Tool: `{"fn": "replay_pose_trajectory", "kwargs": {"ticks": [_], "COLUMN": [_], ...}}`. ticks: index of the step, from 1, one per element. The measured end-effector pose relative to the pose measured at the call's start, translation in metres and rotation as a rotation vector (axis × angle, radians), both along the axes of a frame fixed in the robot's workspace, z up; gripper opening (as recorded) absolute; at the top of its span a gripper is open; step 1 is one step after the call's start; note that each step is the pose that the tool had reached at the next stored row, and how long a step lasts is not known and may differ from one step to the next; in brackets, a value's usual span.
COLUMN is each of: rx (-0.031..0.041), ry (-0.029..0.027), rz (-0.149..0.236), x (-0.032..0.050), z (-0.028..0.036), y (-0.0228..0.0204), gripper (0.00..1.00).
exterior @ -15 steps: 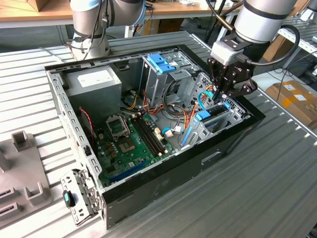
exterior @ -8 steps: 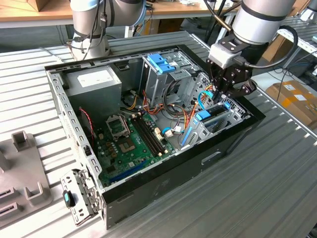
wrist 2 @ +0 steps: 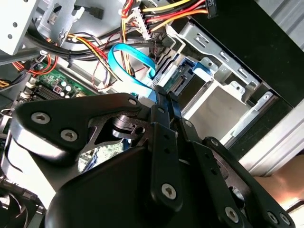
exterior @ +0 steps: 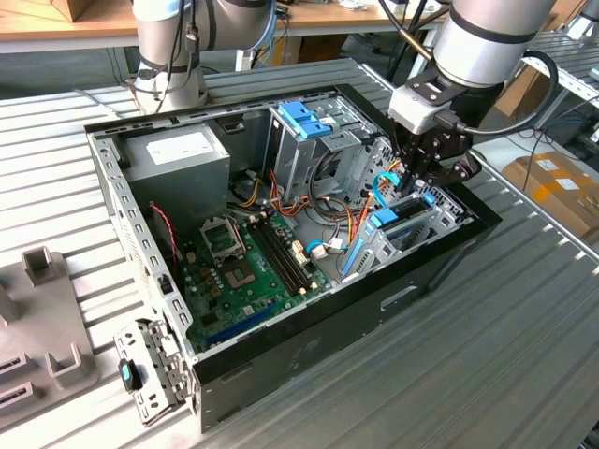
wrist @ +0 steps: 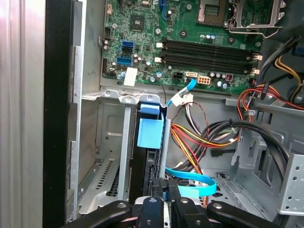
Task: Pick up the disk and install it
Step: 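Insert the first disk wire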
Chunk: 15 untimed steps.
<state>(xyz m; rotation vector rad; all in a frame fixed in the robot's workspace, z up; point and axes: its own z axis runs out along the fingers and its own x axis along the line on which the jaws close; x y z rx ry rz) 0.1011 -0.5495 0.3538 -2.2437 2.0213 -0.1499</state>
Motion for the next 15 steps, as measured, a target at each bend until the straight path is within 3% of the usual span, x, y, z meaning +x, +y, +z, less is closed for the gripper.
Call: {"fn": "replay_pose_trajectory", "kwargs": {"ticks": [1,4,7,13,14,15], "rx": [0.0104,0.0271,0.0302,0.0304,0.0319,0.0396], "ry": [-0.0014,-0.0034,-0.0036,-0.0036,-0.0035,-0.0036], "rz": [0.000,0.000,0.000,0.000,0.000,0.000], "x": [-0.0010,-0.0029,-0.0053,-0.0060,-0.0060,-0.0061], "z": [0.0001,0.0000,-0.0001,-0.0006,-0.0008,-0.0019], "y": [-0.0019,-0.0081,-0.0134,-0.0146,-0.0146,-0.0146], "gripper": [0.16,0.16,0.16,0.16,0.16,0.16]}}
